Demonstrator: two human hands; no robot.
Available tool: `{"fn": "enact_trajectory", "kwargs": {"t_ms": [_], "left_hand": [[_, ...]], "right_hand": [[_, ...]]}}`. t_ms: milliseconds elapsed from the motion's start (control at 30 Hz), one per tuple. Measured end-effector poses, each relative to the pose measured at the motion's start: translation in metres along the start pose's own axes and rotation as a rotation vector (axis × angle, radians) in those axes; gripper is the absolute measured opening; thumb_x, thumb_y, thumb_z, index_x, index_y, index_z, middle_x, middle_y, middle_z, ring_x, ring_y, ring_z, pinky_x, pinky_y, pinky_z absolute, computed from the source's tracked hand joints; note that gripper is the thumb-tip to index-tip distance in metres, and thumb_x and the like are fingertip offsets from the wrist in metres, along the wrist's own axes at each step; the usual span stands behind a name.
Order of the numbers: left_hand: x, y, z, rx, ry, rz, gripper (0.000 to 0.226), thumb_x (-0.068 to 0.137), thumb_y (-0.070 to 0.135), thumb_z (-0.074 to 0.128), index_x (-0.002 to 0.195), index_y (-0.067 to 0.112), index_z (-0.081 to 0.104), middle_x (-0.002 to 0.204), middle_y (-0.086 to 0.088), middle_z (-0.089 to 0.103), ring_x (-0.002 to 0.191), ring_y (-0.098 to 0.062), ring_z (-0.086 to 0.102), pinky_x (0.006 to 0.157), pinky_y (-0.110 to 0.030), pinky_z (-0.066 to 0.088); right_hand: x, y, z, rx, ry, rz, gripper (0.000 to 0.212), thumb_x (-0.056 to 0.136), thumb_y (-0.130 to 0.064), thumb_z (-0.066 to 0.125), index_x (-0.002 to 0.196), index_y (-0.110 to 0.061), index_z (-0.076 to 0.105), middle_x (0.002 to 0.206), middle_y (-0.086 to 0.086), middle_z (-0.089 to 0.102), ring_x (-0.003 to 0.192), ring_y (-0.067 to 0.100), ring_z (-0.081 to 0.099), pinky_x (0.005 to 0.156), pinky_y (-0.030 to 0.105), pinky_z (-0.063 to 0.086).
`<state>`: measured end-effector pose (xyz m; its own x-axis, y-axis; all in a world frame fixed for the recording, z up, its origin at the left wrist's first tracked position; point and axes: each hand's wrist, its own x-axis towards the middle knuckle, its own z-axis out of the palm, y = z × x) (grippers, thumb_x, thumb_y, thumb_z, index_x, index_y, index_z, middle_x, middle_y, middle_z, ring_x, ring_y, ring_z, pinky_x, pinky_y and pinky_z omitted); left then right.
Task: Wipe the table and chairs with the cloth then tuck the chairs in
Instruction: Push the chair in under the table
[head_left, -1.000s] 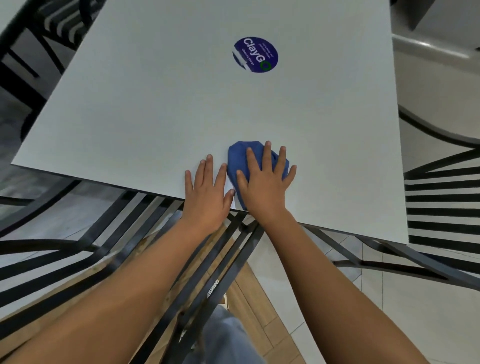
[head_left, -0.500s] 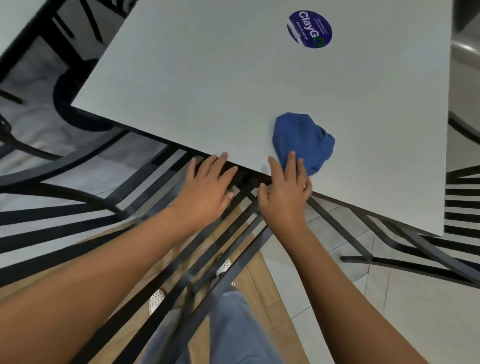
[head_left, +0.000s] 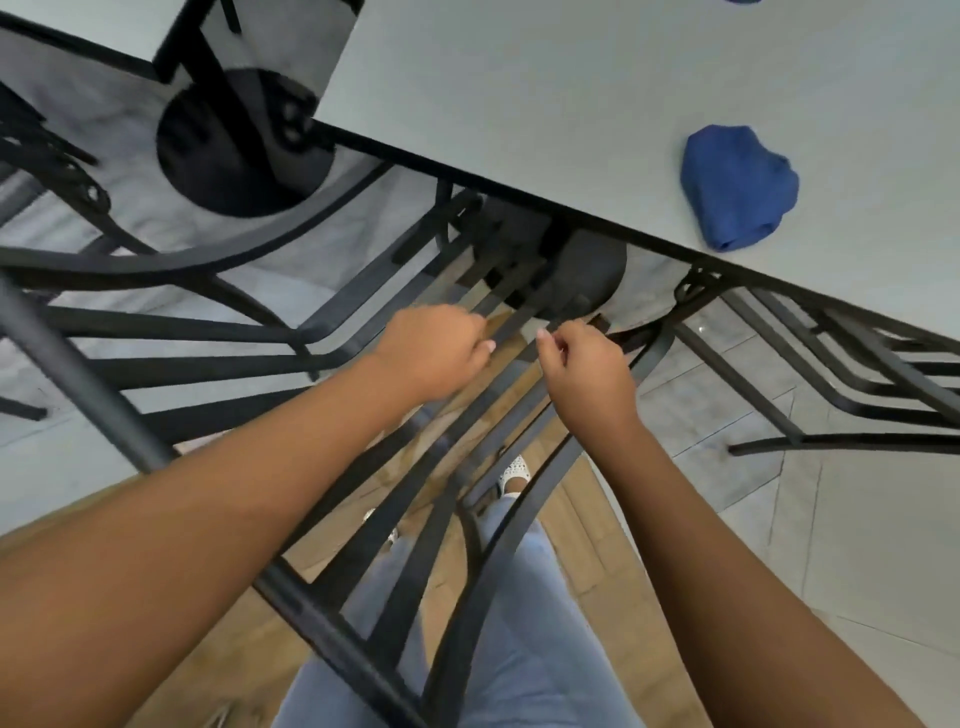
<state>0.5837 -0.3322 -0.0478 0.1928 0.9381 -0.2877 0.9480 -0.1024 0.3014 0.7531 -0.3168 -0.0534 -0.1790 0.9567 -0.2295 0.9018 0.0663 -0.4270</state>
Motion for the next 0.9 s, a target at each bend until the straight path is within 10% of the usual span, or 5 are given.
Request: {"fn": "enact_trajectory", "kwargs": {"t_ms": [267, 500, 900], "left_hand": [[-0.058, -0.036, 0.003, 0.075, -0.045, 0.039, 0.034, 0.100, 0.038, 0.030, 0.080, 0.018, 0.049, 0.062, 0.006, 0.039, 0.066, -0.016, 0.048, 0.056, -0.027, 0.031], [-0.086, -0.058, 0.011, 0.038, -0.072, 0.033, 0.034, 0.097, 0.040, 0.037, 0.103, 0.018, 0.062, 0.093, -0.001, 0.054, 0.080, -0.019, 0.055, 0.063, -0.029, 0.035], [-0.112, -0.095, 0.002, 0.155, -0.351, 0.078, 0.065, 0.084, 0.070, 0.025, 0.129, 0.031, 0.052, 0.137, -0.002, 0.047, 0.130, -0.026, 0.036, 0.105, -0.056, 0.025]], "right_hand": [[-0.055, -0.053, 0.046, 0.008, -0.062, 0.057, 0.040, 0.102, -0.034, 0.032, 0.069, -0.014, 0.044, 0.064, 0.001, 0.043, 0.060, 0.020, 0.047, 0.048, 0.028, 0.026], [-0.087, -0.086, 0.066, 0.005, -0.214, 0.094, 0.035, 0.099, -0.038, 0.038, 0.123, -0.015, 0.048, 0.120, 0.008, 0.048, 0.103, 0.025, 0.053, 0.083, 0.039, 0.047], [-0.115, -0.117, 0.075, -0.058, -0.395, 0.126, 0.070, 0.094, -0.059, 0.032, 0.149, -0.035, -0.003, 0.158, 0.008, -0.009, 0.143, 0.041, 0.007, 0.110, 0.060, 0.020]]}}
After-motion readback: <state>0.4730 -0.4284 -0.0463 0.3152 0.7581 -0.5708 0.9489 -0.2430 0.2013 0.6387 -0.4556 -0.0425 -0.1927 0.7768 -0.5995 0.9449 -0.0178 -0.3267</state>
